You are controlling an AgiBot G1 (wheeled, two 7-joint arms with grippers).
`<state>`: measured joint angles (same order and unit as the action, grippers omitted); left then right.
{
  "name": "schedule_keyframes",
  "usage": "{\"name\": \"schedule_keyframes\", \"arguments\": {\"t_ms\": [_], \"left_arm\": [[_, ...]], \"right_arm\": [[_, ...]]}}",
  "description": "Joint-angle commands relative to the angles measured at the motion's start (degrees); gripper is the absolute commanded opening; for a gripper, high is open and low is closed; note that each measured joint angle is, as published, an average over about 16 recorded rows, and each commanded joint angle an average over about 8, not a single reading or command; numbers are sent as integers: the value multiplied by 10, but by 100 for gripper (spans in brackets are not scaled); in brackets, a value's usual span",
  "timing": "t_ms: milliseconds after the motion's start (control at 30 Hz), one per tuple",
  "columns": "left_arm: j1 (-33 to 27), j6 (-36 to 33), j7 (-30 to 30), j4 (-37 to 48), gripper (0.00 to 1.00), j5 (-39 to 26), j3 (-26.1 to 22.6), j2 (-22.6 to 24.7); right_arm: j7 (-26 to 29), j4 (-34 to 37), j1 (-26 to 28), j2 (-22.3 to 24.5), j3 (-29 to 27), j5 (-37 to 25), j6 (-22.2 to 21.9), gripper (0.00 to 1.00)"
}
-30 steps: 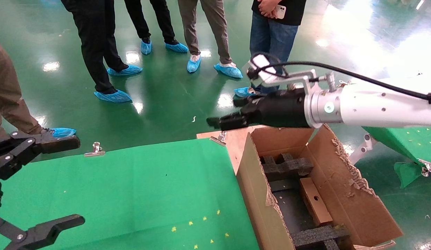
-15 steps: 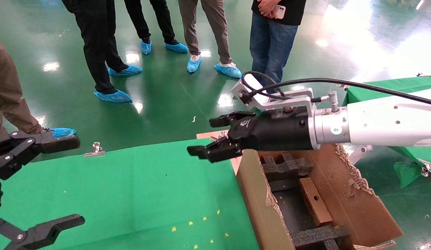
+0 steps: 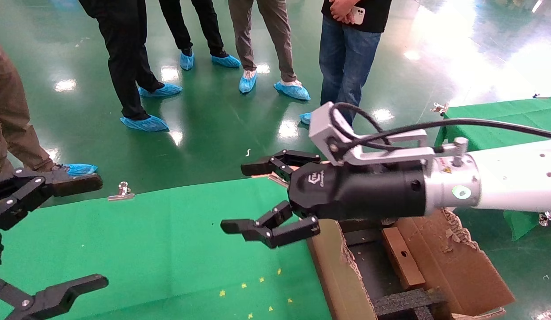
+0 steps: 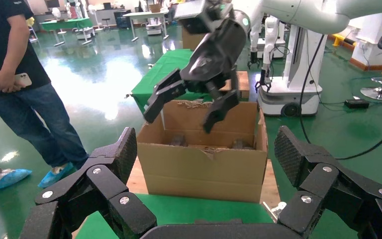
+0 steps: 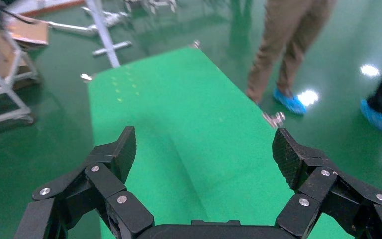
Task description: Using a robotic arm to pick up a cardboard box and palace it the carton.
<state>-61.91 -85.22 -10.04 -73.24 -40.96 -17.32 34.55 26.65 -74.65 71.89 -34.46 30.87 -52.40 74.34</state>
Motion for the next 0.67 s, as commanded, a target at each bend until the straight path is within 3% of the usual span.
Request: {"name": "schedule_keyframes", "arguments": {"t_ms": [33, 400, 667], "left_arm": [[0, 0, 0, 0, 100, 0, 0, 0], [0, 0, 0, 0, 100, 0, 0, 0], [0, 0, 0, 0, 100, 0, 0, 0]], "right_arm": [[-24, 2, -16, -1, -23, 16, 17, 100], [-150, 10, -97, -5, -140, 100, 107, 100], [-173, 12, -118, -6, -170, 121, 129, 100]]}}
